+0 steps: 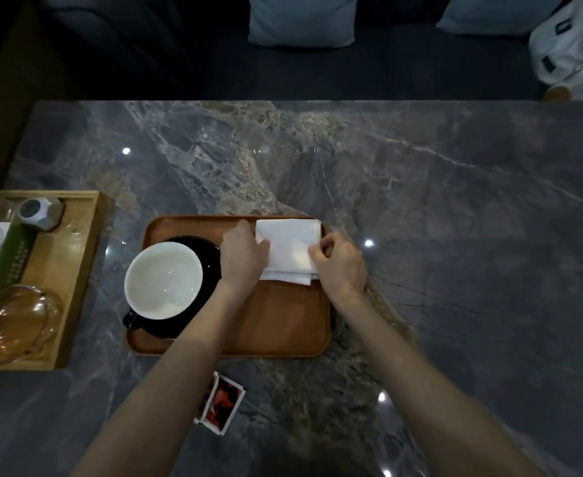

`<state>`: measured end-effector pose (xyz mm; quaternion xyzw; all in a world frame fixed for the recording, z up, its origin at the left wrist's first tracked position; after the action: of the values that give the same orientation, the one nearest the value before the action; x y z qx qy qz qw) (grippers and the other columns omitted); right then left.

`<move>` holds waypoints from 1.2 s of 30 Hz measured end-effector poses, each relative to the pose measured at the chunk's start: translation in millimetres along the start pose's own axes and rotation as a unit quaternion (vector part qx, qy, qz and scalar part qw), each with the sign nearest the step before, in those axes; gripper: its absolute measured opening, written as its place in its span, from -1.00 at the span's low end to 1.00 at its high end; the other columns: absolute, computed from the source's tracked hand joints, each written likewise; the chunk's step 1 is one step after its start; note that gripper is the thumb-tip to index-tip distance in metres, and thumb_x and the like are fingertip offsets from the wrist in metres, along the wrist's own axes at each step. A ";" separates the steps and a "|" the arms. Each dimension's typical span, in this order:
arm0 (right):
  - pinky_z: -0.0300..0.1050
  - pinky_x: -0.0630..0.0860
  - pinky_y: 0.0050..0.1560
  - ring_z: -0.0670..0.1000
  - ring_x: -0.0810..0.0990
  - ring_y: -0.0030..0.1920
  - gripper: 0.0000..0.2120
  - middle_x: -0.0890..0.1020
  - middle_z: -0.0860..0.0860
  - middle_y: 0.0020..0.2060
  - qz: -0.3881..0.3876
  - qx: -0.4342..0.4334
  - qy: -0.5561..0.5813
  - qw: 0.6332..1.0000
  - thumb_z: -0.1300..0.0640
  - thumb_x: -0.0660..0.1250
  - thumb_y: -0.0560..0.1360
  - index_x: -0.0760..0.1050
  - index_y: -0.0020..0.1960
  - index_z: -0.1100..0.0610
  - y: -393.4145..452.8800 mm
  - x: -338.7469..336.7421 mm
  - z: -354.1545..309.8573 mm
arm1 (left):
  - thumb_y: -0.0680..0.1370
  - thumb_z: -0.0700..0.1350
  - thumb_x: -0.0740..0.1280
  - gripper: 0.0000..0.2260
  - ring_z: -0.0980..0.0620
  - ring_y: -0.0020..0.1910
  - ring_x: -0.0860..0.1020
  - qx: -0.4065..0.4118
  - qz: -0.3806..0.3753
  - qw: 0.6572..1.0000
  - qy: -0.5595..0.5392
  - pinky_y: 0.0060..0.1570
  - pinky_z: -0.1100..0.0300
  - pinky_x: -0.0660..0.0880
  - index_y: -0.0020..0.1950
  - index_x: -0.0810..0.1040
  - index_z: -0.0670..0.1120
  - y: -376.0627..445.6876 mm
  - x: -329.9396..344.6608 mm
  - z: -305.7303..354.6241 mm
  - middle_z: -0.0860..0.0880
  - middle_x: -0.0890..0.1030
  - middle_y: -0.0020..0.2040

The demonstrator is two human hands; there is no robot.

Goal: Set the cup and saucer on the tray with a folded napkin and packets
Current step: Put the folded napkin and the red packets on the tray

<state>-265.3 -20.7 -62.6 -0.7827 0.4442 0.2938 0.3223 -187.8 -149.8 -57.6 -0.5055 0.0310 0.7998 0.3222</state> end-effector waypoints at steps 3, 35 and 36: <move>-0.03 0.46 -0.17 0.15 0.58 -0.09 -0.76 0.63 0.15 -0.10 -0.035 -0.030 -0.059 0.997 0.01 0.23 0.53 0.49 0.00 0.20 1.3 -7.4 -2.9 | 0.48 -0.18 0.31 -0.64 -0.32 0.13 0.46 0.008 -0.004 1.000 0.010 0.05 -0.08 0.39 0.21 0.36 -0.29 -3.4 -3.1 2.5 -0.33 0.53 0.12; -0.02 0.33 0.20 0.12 0.34 0.25 -0.44 0.41 0.10 0.26 -0.216 -0.331 -0.212 0.894 -0.11 0.21 0.52 0.26 0.39 0.19 -194.0 54.2 10.8 | 0.45 0.05 0.21 -0.54 -0.24 0.12 0.52 0.092 0.011 0.984 0.156 0.00 -0.06 0.50 0.17 0.50 -0.26 -198.4 -24.4 -165.8 -0.24 0.55 0.13; -0.01 0.33 0.21 0.12 0.34 0.26 -0.40 0.39 0.10 0.28 -0.208 -0.330 -0.217 0.895 -0.12 0.22 0.51 0.24 0.41 0.20 -195.2 57.7 9.4 | 0.46 0.05 0.21 -0.53 -0.24 0.17 0.48 0.074 0.015 0.986 0.152 0.05 -0.08 0.47 0.20 0.48 -0.27 -200.8 -19.6 -167.9 -0.25 0.53 0.18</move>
<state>-69.3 34.9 -64.0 -0.8355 0.0678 0.5122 0.1874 59.9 -63.6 -67.7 -0.5951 0.1463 0.7143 0.3380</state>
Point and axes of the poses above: each hand's wrist, its own y-axis towards the middle knuckle, its own x-axis out of the palm, z = x × y, the point moved 1 cm from there along y, towards the middle knuckle
